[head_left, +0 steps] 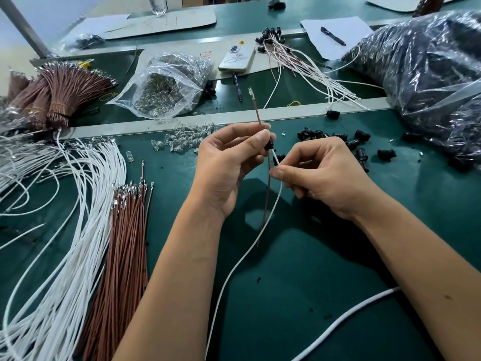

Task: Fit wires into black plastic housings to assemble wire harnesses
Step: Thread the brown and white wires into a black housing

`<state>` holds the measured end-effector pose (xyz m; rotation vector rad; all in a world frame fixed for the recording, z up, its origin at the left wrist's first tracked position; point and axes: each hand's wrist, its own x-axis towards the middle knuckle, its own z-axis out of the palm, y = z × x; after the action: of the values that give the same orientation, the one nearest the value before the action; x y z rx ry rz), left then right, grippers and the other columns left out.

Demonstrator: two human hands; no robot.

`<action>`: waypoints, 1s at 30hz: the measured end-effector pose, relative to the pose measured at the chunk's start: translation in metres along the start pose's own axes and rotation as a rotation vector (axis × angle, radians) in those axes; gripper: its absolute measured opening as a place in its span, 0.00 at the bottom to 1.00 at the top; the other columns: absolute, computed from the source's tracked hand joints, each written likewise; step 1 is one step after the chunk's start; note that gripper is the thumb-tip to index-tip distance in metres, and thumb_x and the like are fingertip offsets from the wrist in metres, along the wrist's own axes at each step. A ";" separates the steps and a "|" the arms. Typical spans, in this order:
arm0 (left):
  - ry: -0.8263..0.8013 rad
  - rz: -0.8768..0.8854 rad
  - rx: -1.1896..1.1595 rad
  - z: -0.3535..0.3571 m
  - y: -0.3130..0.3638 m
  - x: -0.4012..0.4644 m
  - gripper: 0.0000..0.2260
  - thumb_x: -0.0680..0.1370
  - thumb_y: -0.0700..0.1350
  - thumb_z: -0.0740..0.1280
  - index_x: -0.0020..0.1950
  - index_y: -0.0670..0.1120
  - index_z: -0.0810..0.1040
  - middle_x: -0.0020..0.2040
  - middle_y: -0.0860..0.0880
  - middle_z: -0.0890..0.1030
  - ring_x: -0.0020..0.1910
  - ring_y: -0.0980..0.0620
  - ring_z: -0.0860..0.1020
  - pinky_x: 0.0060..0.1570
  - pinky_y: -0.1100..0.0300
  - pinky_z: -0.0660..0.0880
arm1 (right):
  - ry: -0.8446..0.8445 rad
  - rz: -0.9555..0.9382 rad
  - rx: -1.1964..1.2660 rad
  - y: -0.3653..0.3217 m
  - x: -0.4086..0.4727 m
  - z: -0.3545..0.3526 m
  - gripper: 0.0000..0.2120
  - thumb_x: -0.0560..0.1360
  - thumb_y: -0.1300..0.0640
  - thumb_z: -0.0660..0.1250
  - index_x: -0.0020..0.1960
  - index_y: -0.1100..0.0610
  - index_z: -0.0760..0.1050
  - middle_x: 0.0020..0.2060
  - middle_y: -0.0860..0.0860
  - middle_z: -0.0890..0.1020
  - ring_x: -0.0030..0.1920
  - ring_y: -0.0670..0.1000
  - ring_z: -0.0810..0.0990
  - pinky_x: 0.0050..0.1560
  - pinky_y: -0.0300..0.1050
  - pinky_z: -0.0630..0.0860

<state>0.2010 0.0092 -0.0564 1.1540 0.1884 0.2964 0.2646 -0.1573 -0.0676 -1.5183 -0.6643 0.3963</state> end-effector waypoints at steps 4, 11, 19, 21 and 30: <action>-0.078 0.012 0.019 -0.002 0.002 -0.001 0.09 0.71 0.35 0.74 0.50 0.43 0.84 0.45 0.45 0.86 0.41 0.53 0.82 0.48 0.62 0.78 | 0.005 -0.004 0.013 0.001 0.000 0.000 0.10 0.66 0.54 0.80 0.35 0.58 0.81 0.25 0.51 0.78 0.24 0.49 0.73 0.26 0.36 0.69; -0.137 0.114 -0.005 0.001 0.005 -0.004 0.14 0.66 0.34 0.75 0.50 0.40 0.80 0.44 0.44 0.86 0.42 0.52 0.84 0.46 0.62 0.79 | 0.016 -0.052 0.050 0.000 -0.001 0.001 0.07 0.68 0.58 0.81 0.38 0.54 0.83 0.26 0.46 0.78 0.24 0.42 0.71 0.26 0.30 0.66; -0.124 0.125 0.011 0.001 0.005 -0.005 0.14 0.66 0.32 0.75 0.49 0.40 0.79 0.44 0.43 0.86 0.42 0.50 0.84 0.47 0.58 0.80 | 0.055 -0.092 -0.009 0.000 -0.001 -0.001 0.01 0.75 0.59 0.76 0.46 0.55 0.87 0.32 0.64 0.81 0.28 0.65 0.72 0.22 0.40 0.68; -0.126 0.121 0.015 0.001 0.005 -0.005 0.14 0.67 0.30 0.75 0.49 0.40 0.79 0.44 0.42 0.86 0.42 0.50 0.84 0.47 0.58 0.80 | 0.066 -0.107 -0.005 0.000 -0.001 -0.002 0.01 0.74 0.60 0.77 0.46 0.56 0.86 0.31 0.61 0.81 0.28 0.61 0.73 0.22 0.40 0.68; -0.167 0.140 0.012 0.002 0.007 -0.006 0.12 0.68 0.30 0.73 0.48 0.41 0.79 0.44 0.42 0.86 0.42 0.49 0.84 0.48 0.58 0.79 | 0.034 -0.182 0.034 -0.002 -0.001 -0.002 0.03 0.71 0.58 0.79 0.42 0.54 0.86 0.31 0.55 0.81 0.28 0.54 0.78 0.23 0.38 0.69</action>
<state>0.1953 0.0079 -0.0495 1.1999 -0.0376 0.3209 0.2652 -0.1597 -0.0654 -1.4166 -0.7582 0.2421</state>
